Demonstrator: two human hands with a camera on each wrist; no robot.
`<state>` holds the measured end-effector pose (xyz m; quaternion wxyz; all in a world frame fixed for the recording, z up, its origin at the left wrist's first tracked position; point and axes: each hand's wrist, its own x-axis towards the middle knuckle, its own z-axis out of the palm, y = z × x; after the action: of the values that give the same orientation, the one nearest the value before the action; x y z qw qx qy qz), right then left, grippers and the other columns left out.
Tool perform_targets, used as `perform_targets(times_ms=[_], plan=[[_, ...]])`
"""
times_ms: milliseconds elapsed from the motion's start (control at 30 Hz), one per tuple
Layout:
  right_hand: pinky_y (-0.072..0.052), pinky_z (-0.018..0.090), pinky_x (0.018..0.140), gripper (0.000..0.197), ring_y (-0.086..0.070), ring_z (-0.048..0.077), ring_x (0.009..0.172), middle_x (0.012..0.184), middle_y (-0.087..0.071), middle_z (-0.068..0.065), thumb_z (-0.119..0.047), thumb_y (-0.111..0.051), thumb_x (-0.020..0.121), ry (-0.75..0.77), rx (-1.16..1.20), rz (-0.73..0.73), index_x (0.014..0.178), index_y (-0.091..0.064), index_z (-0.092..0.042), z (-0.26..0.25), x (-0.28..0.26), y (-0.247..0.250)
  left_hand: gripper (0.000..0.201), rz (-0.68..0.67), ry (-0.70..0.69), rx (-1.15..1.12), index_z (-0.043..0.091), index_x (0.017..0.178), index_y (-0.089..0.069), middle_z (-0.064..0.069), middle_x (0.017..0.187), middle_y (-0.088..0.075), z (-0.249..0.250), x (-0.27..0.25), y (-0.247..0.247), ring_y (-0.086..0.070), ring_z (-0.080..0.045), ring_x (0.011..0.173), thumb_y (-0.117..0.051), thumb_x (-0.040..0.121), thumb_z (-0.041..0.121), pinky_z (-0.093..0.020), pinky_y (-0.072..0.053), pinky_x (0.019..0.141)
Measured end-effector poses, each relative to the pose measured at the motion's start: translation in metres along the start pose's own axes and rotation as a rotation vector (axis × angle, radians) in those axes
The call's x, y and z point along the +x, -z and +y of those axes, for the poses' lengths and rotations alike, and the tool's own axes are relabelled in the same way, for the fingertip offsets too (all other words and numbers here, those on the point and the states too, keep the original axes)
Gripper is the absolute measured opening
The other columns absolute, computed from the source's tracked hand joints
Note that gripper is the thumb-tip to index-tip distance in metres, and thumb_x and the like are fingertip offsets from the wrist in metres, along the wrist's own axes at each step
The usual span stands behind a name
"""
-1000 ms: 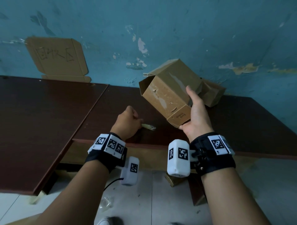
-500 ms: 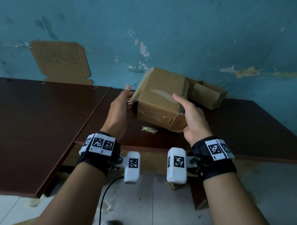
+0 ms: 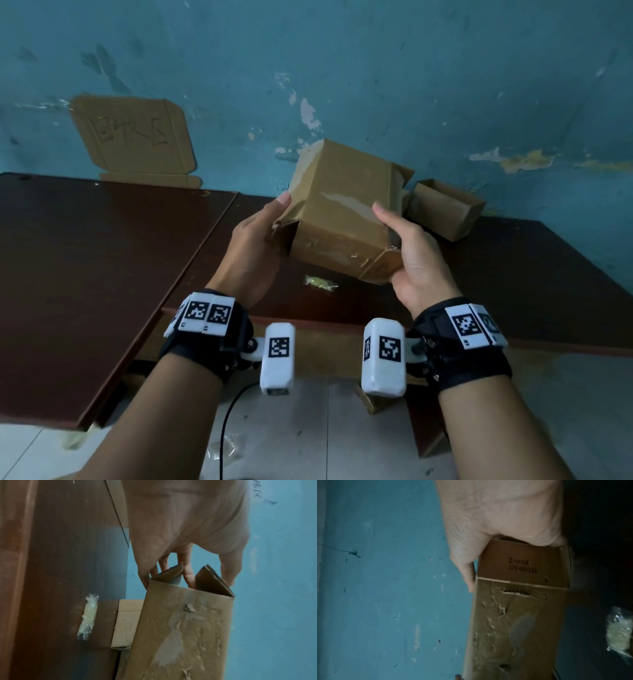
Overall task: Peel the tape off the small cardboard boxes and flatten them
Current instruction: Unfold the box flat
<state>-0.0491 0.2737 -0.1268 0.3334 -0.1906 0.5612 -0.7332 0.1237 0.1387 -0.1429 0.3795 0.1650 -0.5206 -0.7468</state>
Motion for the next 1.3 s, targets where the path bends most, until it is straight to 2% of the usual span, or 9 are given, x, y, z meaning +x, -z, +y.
perform_targets(times_ms=[233, 367, 500, 600, 733, 833, 900, 1067, 1300], plan=[[-0.056, 0.060, 0.112, 0.036, -0.080, 0.030, 0.112, 0.111, -0.086, 0.004, -0.035, -0.091, 0.087, -0.019, -0.012, 0.025, 0.118, -0.083, -0.018, -0.004, -0.004, 0.001, 0.056, -0.059, -0.033, 0.300, 0.004, 0.127, -0.070, -0.007, 0.113, -0.082, 0.005, -0.010, -0.008, -0.079, -0.022, 0.107, -0.082, 0.083, 0.036, -0.028, -0.059, 0.089], [-0.058, 0.060, 0.111, 0.041, -0.081, 0.030, 0.111, 0.111, -0.086, 0.006, -0.035, -0.091, 0.087, -0.006, -0.038, 0.020, 0.122, -0.083, -0.015, -0.003, -0.003, 0.002, 0.066, -0.055, -0.059, 0.305, 0.015, 0.136, -0.065, -0.008, 0.121, -0.080, 0.003, -0.007, -0.005, -0.077, -0.025, 0.113, -0.088, 0.075, 0.029, -0.035, -0.063, 0.097], [-0.058, 0.061, 0.109, 0.043, -0.081, 0.031, 0.110, 0.111, -0.086, 0.006, -0.037, -0.091, 0.087, 0.003, -0.045, 0.027, 0.122, -0.082, -0.014, -0.002, -0.002, 0.000, 0.077, -0.036, -0.124, 0.343, 0.003, 0.135, -0.065, -0.010, 0.121, -0.079, 0.001, -0.006, -0.003, -0.077, -0.027, 0.116, -0.095, 0.070, 0.031, -0.045, -0.061, 0.106], [-0.061, 0.057, 0.106, 0.038, -0.082, 0.027, 0.108, 0.108, -0.086, 0.004, -0.034, -0.089, 0.090, 0.003, -0.084, 0.050, 0.121, -0.082, -0.014, 0.000, -0.002, 0.000, 0.076, -0.008, -0.154, 0.397, 0.008, 0.130, -0.068, -0.005, 0.119, -0.081, 0.001, -0.008, -0.004, -0.078, -0.020, 0.113, -0.098, 0.063, 0.030, -0.044, -0.062, 0.104], [-0.056, 0.037, 0.100, 0.052, -0.072, 0.019, 0.119, 0.127, -0.077, -0.002, -0.035, -0.086, 0.095, 0.054, -0.273, 0.180, 0.137, -0.071, -0.007, 0.002, -0.004, -0.004, 0.078, 0.098, -0.286, 0.764, 0.025, 0.109, -0.069, 0.009, 0.126, -0.066, 0.002, -0.006, -0.004, -0.068, -0.006, 0.112, -0.103, 0.047, 0.057, -0.022, -0.057, 0.098], [-0.044, 0.033, 0.101, 0.078, -0.055, 0.013, 0.127, 0.147, -0.055, -0.004, -0.042, -0.087, 0.092, 0.204, -0.388, 0.240, 0.156, -0.049, -0.020, -0.003, -0.007, -0.008, 0.073, 0.106, -0.423, 1.031, 0.016, 0.099, -0.062, 0.010, 0.144, -0.049, -0.001, -0.005, -0.003, -0.053, -0.002, 0.117, -0.105, 0.051, 0.052, -0.005, -0.043, 0.089], [-0.048, 0.031, 0.108, 0.081, -0.061, 0.010, 0.132, 0.147, -0.061, -0.008, -0.054, -0.088, 0.088, 0.285, -0.373, 0.132, 0.155, -0.053, -0.025, -0.007, -0.009, -0.013, 0.074, 0.110, -0.516, 1.117, 0.014, 0.103, -0.059, 0.005, 0.164, -0.036, -0.004, -0.005, -0.003, -0.049, -0.001, 0.126, -0.106, 0.054, 0.044, -0.017, -0.047, 0.093], [-0.056, 0.046, 0.113, 0.098, -0.072, 0.013, 0.128, 0.139, -0.074, -0.002, -0.066, -0.090, 0.074, 0.272, -0.244, -0.120, 0.154, -0.051, -0.025, -0.005, -0.017, -0.030, 0.071, -0.064, -0.635, 1.249, 0.014, 0.110, -0.057, -0.004, 0.179, -0.012, -0.008, -0.006, -0.005, -0.039, -0.039, 0.155, -0.103, 0.061, 0.036, -0.061, -0.058, 0.098], [-0.060, 0.045, 0.107, 0.069, -0.074, 0.013, 0.118, 0.128, -0.075, 0.000, -0.011, -0.078, 0.094, 0.249, -0.285, -0.070, 0.154, -0.046, -0.021, 0.001, -0.018, -0.029, 0.066, -0.253, -0.577, 1.155, 0.025, 0.139, -0.056, 0.004, 0.180, -0.006, -0.007, -0.012, -0.011, -0.024, -0.028, 0.163, -0.077, 0.077, 0.032, -0.054, -0.042, 0.120]])
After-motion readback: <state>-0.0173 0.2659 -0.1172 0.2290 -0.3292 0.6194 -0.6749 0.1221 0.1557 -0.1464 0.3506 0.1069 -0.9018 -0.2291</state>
